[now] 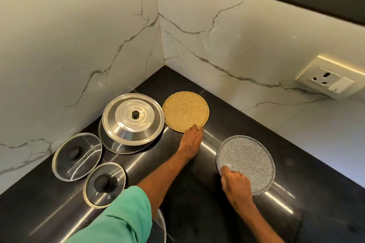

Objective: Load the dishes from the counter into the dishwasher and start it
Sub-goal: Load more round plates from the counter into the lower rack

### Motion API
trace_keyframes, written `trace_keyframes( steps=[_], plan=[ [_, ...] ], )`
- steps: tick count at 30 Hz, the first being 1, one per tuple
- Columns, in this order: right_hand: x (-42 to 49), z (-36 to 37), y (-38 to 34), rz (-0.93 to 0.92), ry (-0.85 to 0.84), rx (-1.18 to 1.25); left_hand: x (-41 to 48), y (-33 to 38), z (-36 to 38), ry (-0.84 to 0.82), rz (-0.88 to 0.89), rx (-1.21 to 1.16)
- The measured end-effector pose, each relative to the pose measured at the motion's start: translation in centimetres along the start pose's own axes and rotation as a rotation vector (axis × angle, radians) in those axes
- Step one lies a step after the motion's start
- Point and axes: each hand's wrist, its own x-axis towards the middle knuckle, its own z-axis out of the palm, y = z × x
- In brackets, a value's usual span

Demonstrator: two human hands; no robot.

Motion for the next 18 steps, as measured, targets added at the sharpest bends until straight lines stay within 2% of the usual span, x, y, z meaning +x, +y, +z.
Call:
trace_keyframes(
  steps=[2, 5, 7, 9, 12, 14, 16, 18],
  plan=[
    [-0.5, -0.4, -0.4, 0.090, -0.016, 0.072, -1.9, 1.3, -0.2, -0.035, 0.039, -0.115],
    [-2.0, -0.9, -0.3, 0.251, -0.043, 0.216, -6.1, 4.0, 0.2, -0.172, 0.118, -0.324],
    [-3.4, -1.0, 0.6, 0.348, -0.006, 0.282, -8.9, 5.6, 0.2, -0.256, 0.185, -0.337],
    [-4.8, -1.2, 2.0, 0.412, 0.103, 0.316, -11.3, 6.2, 0.5, -0.273, 0.170, -0.306],
    [-5.8, -2.0, 4.5, 0.531, 0.208, 0.224, -13.3, 4.3, 1.4, -0.030, -0.075, -0.430],
    [-5.5, -2.5, 6.6, 0.762, 0.117, 0.214, -13.4, 2.0, 2.0, 0.047, -0.322, -0.404],
    [-5.5, -3.4, 8.0, 0.964, -0.017, 0.312, -13.1, 0.7, 1.6, -0.097, -0.577, -0.393],
    [-5.7, -4.3, 8.6, 1.025, -0.108, 0.376, -12.9, 1.0, 0.5, -0.231, -0.639, -0.396]
  ],
)
